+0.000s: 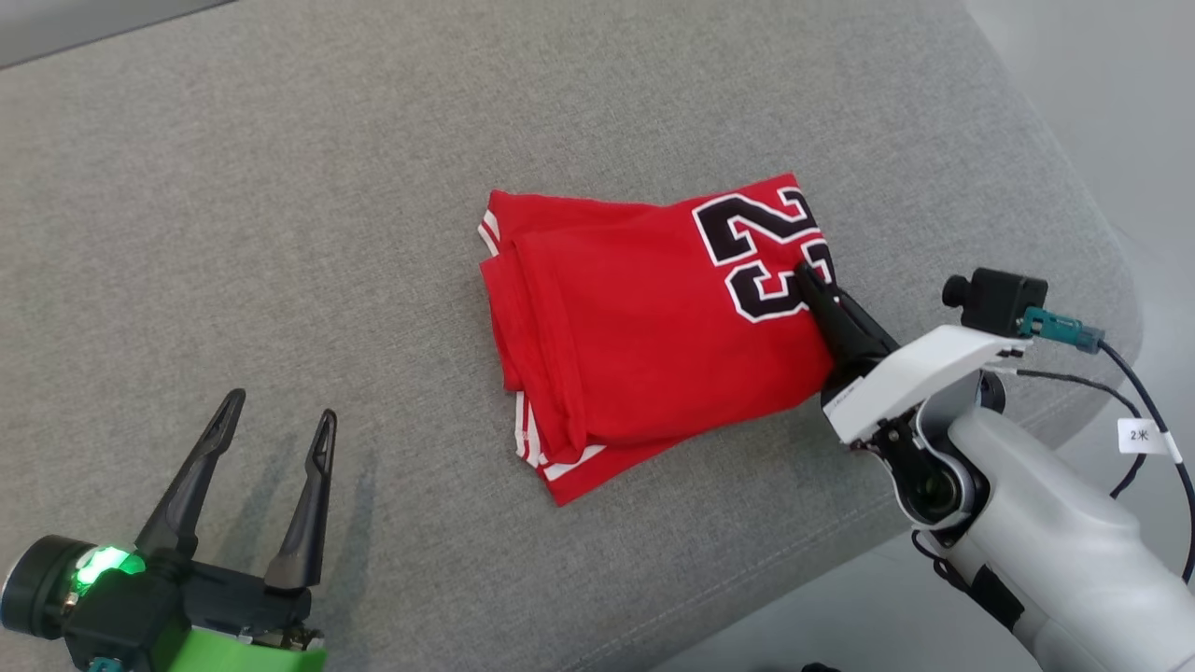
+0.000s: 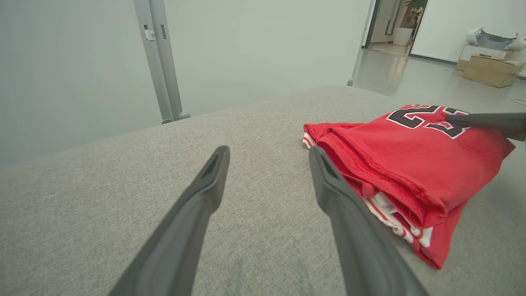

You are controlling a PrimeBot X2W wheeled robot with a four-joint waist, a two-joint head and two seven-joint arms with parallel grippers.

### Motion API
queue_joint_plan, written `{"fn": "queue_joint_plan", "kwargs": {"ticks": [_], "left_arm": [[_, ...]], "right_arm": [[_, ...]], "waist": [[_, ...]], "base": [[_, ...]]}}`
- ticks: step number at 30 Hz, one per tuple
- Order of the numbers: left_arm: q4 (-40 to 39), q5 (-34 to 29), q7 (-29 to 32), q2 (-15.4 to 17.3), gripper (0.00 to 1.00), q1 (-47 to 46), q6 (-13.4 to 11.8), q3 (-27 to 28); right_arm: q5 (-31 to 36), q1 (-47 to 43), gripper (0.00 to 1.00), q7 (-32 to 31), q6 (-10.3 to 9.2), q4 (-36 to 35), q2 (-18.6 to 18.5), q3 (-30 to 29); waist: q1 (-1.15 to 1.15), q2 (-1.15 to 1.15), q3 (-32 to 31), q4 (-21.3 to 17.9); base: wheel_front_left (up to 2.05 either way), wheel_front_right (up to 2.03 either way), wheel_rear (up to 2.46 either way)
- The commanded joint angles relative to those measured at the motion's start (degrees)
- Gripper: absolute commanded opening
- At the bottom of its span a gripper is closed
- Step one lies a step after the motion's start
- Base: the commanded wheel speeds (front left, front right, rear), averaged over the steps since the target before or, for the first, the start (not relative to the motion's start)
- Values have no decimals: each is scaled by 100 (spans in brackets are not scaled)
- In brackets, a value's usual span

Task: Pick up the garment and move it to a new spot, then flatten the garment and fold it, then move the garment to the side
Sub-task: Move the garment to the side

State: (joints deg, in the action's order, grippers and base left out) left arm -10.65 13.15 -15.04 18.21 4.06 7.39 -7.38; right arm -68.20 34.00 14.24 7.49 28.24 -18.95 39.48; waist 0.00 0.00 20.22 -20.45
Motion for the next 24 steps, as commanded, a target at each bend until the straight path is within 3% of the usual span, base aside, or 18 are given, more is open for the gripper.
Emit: {"fn": "queue_joint_plan", "kwargs": {"ticks": [1,6,18,24], "left_arm": [[-70,20,-11,98,100,-93,20,18],[-389,89,-11,375,100,-197,20,-8],[-1039,433,-11,916,100,-410,20,219],[-1180,521,-11,1067,100,-501,20,257]], "right_arm": [[69,156,0,55,-1,-5,18,7],[409,608,0,104,-1,-31,-80,-154],[1832,960,0,101,-1,-269,-244,-2039],[2256,1049,0,101,-1,-248,-494,-2862]], "waist": [[0,0,361,-247],[0,0,727,-194],[0,0,1594,96],[0,0,1801,227]], "base": [[0,0,0],[0,0,0],[0,0,0],[0,0,0]]}}
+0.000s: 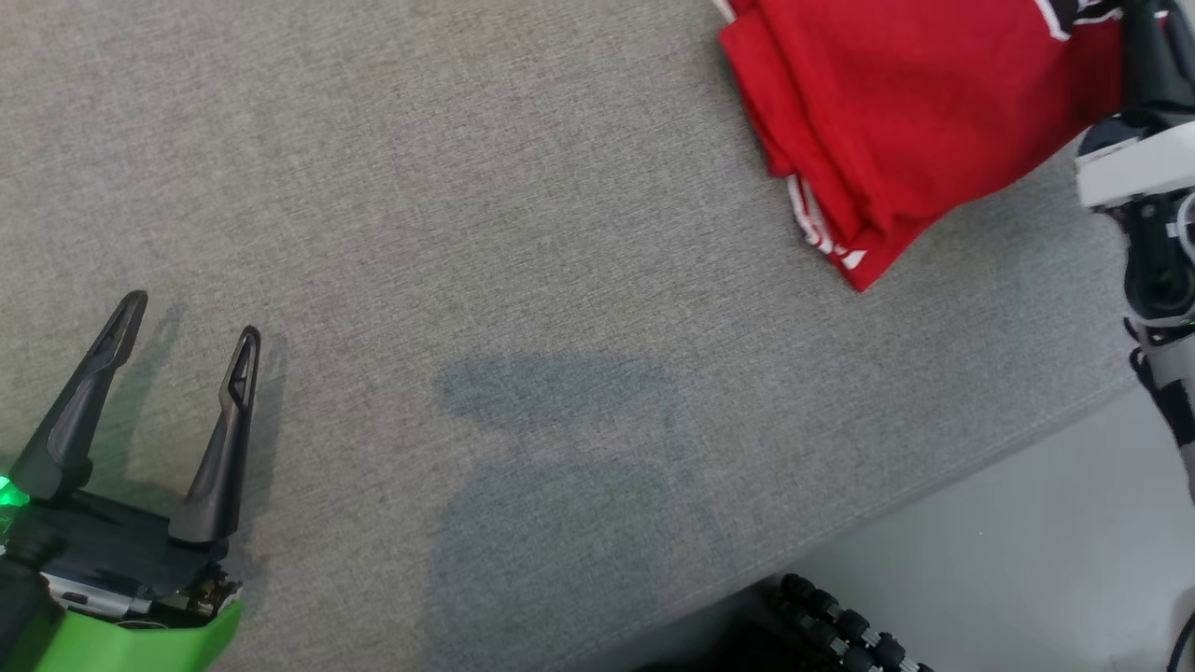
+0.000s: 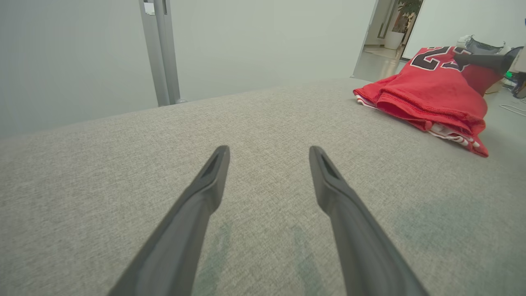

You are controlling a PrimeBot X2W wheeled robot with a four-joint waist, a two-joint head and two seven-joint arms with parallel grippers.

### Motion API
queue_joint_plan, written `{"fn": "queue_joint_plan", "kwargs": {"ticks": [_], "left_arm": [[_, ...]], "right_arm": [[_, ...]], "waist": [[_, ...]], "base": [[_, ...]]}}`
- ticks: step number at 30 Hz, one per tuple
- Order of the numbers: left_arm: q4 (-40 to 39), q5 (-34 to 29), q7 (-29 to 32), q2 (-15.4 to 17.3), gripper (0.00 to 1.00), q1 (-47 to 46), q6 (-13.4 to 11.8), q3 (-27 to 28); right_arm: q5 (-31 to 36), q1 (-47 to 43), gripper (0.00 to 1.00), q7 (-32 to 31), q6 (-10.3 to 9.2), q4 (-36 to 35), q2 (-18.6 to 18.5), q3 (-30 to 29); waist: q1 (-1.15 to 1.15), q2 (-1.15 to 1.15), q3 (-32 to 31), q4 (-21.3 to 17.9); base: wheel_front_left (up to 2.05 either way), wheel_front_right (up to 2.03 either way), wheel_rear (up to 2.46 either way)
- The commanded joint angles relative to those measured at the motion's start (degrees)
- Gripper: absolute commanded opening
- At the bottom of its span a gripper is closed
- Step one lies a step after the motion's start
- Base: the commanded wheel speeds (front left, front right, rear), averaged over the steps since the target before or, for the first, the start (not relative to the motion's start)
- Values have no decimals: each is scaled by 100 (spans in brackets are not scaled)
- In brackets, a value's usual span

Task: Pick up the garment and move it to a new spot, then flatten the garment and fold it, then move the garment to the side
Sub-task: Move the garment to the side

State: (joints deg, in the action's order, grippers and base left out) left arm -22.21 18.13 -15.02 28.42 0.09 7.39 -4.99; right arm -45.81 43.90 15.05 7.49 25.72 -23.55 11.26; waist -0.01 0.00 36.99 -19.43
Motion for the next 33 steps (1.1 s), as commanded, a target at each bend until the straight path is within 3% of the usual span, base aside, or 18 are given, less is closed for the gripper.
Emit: {"fn": "queue_joint_plan", "kwargs": {"ticks": [1,6,11,14,16,17,18,19,25,33], "left_arm": [[-46,35,-12,55,100,-118,20,16],[-122,77,-12,73,100,-147,20,15],[-159,99,-12,102,100,-211,20,-10],[-166,98,-12,113,100,-227,20,-33],[-149,98,-12,121,100,-252,20,-65],[-137,101,-12,126,100,-262,20,-81],[-125,108,-12,125,100,-279,20,-96],[-109,109,-12,120,100,-304,20,-108],[20,118,-12,-30,100,-391,20,-191],[453,101,-12,-546,100,-412,21,-326]], "right_arm": [[63,77,0,18,-1,6,-91,-182],[346,93,0,-209,-1,-95,-318,-864],[719,57,0,-609,-1,-155,-292,-1481],[954,50,5,-731,-1,-120,-194,-1670],[1185,43,16,-795,-1,-114,-58,-1844],[1337,46,28,-792,-1,-102,-12,-1944],[1522,43,48,-792,-1,-79,18,-2042],[1741,54,100,-755,-1,-51,45,-2149],[2952,43,100,-315,-1,-193,478,-2552],[3326,-479,100,-27,-3,-466,1286,-1613]], "waist": [[1,0,139,153],[1,0,168,262],[1,0,187,358],[1,0,198,396],[1,0,196,436],[1,0,191,455],[1,0,185,478],[1,0,179,503],[1,0,-51,656],[1,0,-773,871]], "base": [[0,0,0],[0,0,0],[0,0,0],[0,0,0],[0,0,0],[0,0,0],[0,0,0],[0,0,0],[0,0,0],[0,0,0]]}}
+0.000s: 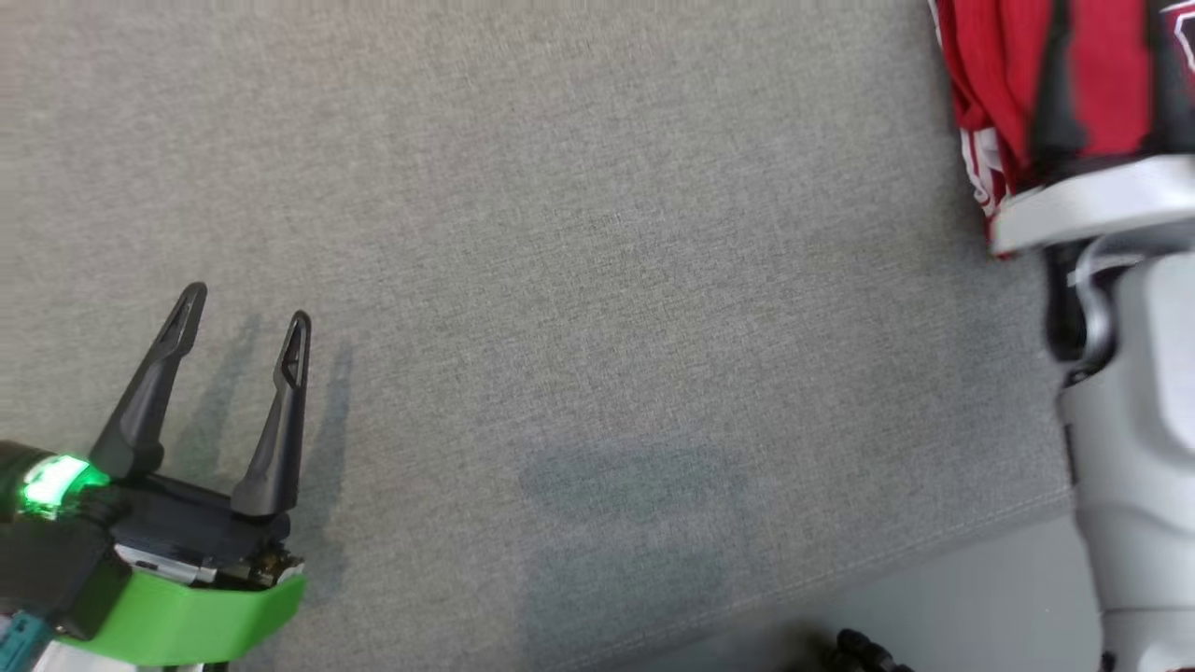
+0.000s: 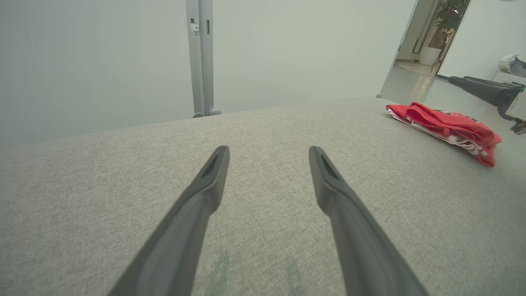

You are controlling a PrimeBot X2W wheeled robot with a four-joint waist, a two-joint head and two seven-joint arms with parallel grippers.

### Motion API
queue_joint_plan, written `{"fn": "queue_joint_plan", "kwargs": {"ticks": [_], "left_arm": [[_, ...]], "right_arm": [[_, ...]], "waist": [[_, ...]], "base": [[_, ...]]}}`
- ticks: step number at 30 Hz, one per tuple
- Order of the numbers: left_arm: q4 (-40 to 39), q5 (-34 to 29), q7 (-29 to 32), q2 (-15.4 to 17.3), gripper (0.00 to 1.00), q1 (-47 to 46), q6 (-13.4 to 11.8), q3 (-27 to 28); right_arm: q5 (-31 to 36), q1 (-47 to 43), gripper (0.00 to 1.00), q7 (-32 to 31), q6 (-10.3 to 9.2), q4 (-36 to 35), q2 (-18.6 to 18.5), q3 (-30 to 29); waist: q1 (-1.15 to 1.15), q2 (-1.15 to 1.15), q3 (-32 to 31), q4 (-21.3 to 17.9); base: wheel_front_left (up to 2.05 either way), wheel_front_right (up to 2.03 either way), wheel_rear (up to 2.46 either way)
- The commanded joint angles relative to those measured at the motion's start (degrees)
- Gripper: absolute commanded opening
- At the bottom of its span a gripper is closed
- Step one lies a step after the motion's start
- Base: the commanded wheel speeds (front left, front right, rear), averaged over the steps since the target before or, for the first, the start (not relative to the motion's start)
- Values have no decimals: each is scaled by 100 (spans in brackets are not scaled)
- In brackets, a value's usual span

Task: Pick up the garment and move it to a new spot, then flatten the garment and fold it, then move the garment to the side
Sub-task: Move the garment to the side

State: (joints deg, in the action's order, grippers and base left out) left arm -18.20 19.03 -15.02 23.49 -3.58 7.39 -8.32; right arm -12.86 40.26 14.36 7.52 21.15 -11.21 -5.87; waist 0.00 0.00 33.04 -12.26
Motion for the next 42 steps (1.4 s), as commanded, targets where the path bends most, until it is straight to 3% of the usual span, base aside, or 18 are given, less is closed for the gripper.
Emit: {"fn": "queue_joint_plan", "kwargs": {"ticks": [1,11,18,24,42], "left_arm": [[137,-14,-12,-134,100,-14,19,24],[1475,33,-12,-1092,100,181,-34,324],[1961,-157,-12,-1508,100,287,-11,622],[2146,-421,-12,-1747,100,365,2,899],[1993,-780,-12,-2034,100,1126,18,1159]], "right_arm": [[16,-199,100,57,-7,8,125,277],[165,-1131,100,88,-7,-123,525,1234],[432,-1696,100,88,-7,-528,728,1296],[615,-2339,100,89,-7,-1061,800,1244],[720,-4028,100,89,-7,-2185,827,1022]], "waist": [[0,0,-476,185],[0,0,-1579,770],[0,0,-2198,958],[0,0,-2648,982],[0,0,-3307,854]], "base": [[0,0,0],[0,0,0],[0,0,0],[0,0,0],[0,0,0]]}}
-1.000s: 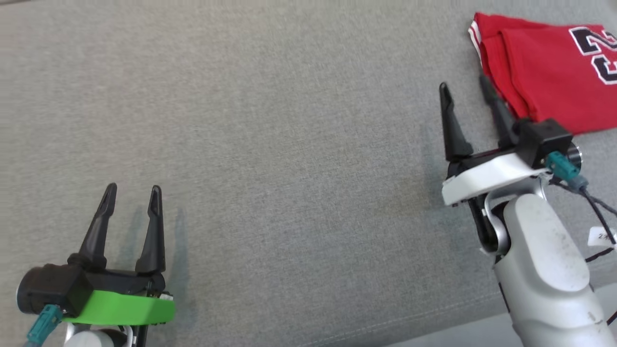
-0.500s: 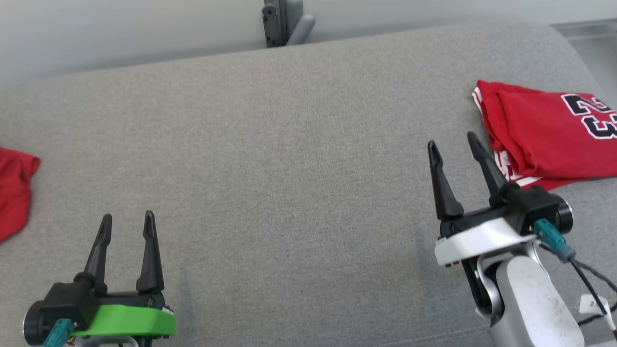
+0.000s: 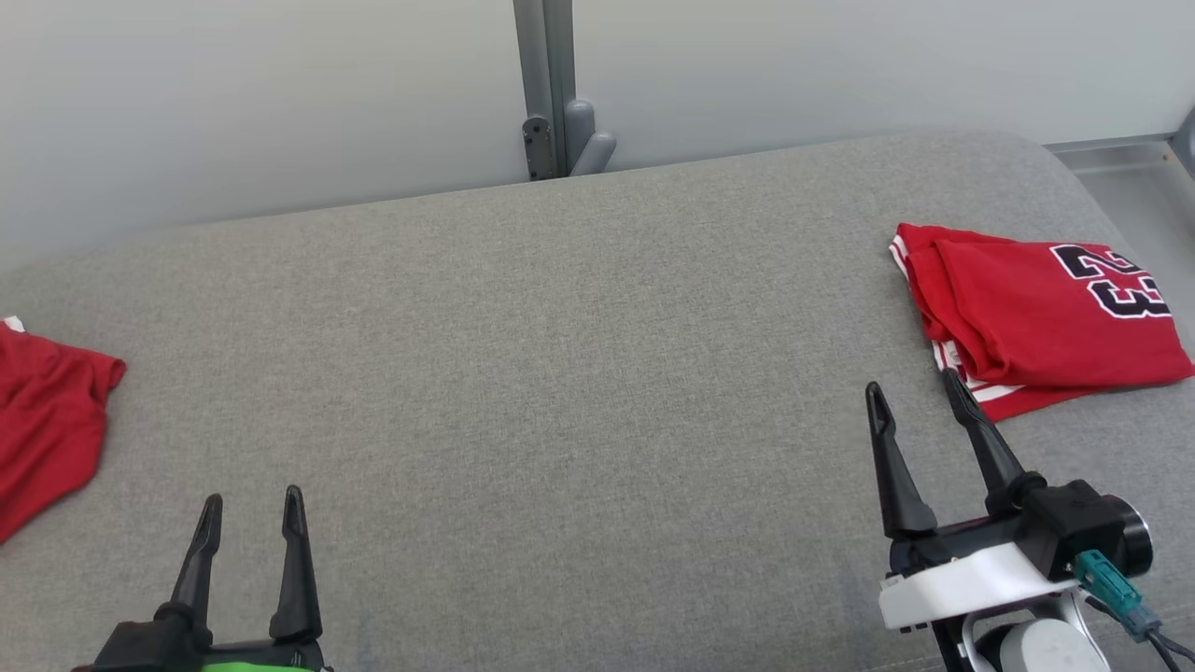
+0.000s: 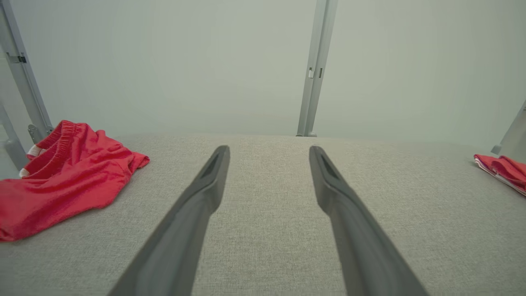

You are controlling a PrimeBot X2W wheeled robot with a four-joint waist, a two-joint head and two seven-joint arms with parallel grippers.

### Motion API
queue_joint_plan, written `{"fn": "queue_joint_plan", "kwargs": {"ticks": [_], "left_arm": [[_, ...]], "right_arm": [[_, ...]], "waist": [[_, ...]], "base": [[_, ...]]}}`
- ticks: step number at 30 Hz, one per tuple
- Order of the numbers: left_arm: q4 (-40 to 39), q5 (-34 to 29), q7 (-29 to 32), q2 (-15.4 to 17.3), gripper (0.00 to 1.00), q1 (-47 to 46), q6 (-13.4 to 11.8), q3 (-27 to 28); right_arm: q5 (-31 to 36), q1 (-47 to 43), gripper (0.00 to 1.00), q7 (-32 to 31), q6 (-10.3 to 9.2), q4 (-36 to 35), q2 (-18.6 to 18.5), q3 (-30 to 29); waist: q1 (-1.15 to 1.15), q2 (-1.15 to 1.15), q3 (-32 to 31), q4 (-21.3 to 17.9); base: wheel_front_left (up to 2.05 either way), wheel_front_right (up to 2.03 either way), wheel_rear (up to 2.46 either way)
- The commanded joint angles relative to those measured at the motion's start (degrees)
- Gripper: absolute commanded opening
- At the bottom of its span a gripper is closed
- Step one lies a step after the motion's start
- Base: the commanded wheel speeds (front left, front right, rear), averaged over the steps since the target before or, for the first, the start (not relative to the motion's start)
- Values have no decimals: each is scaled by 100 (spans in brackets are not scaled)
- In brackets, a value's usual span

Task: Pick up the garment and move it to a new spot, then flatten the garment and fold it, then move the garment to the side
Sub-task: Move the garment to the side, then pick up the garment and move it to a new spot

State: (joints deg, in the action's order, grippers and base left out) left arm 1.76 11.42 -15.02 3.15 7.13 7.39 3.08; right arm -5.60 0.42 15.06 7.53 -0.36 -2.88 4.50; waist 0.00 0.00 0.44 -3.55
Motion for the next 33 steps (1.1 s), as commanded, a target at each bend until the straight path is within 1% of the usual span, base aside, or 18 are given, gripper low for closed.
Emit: {"fn": "queue_joint_plan", "kwargs": {"ticks": [1,9,16,26,33], "left_arm": [[1,-35,-12,-7,100,91,18,30],[56,-114,-12,-20,100,279,19,208],[114,-90,-12,-24,100,211,20,295],[172,-114,-12,-25,100,170,20,244],[209,-87,-12,-24,100,101,10,274]], "right_arm": [[-1,-118,100,20,-9,-69,-5,-42],[-86,-501,100,20,-9,-140,-5,-176],[-106,-540,100,20,-9,-159,-4,-153],[-88,-511,100,20,-9,-173,-4,-129],[-122,-592,100,20,-9,-159,-5,-111]], "waist": [[0,0,-62,-19],[0,0,-174,-40],[0,0,-166,-43],[0,0,-183,19],[0,0,-165,258]], "base": [[0,0,0],[0,0,0],[0,0,0],[0,0,0],[0,0,0]]}}
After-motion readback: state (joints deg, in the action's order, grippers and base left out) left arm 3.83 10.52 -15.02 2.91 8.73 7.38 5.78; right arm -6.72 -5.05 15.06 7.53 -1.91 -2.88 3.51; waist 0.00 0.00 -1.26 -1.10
